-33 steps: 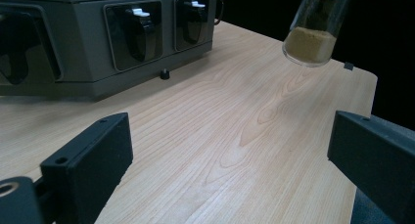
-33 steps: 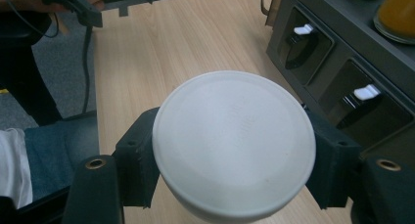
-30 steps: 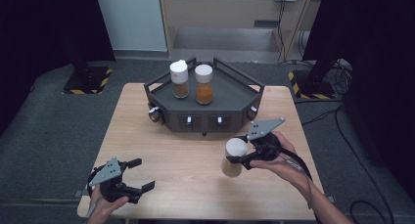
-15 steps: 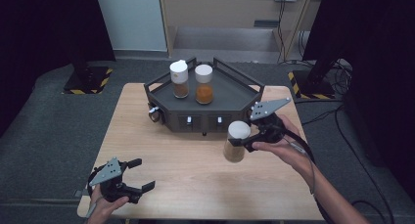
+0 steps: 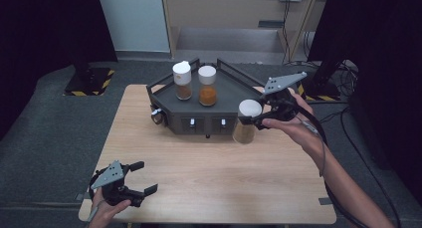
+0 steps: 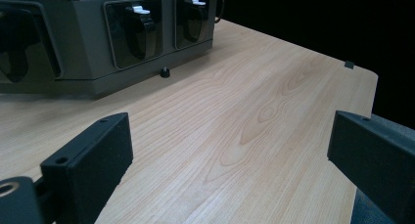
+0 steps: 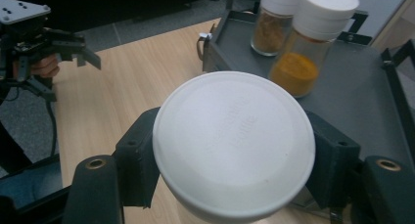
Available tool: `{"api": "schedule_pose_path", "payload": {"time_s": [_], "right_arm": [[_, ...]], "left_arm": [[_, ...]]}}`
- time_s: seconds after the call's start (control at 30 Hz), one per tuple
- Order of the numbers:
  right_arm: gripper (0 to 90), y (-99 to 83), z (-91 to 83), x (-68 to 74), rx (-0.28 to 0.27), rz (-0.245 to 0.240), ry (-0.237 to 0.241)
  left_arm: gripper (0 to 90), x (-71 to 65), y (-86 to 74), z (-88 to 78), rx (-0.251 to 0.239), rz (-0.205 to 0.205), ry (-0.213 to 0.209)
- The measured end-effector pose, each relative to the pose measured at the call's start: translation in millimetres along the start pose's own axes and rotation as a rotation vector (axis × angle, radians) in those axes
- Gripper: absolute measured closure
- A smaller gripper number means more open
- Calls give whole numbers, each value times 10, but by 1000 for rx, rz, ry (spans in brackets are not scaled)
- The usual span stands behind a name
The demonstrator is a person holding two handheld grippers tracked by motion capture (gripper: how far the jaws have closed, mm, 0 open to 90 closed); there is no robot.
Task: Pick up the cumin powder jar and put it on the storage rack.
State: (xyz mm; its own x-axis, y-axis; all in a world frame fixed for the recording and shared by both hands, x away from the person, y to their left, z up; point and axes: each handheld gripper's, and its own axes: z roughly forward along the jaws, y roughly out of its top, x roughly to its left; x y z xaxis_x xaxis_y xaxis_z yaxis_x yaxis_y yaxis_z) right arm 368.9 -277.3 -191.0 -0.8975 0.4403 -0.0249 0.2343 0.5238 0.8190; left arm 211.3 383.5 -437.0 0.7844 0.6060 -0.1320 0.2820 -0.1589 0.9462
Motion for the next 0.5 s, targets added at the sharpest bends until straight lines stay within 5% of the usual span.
{"api": "schedule_pose_path", "payload": {"time_s": [0.5], "right_arm": [[339,165,45,-188,9,34,-47]], "left_arm": [[21,2,1,3,3,-2,1]]}}
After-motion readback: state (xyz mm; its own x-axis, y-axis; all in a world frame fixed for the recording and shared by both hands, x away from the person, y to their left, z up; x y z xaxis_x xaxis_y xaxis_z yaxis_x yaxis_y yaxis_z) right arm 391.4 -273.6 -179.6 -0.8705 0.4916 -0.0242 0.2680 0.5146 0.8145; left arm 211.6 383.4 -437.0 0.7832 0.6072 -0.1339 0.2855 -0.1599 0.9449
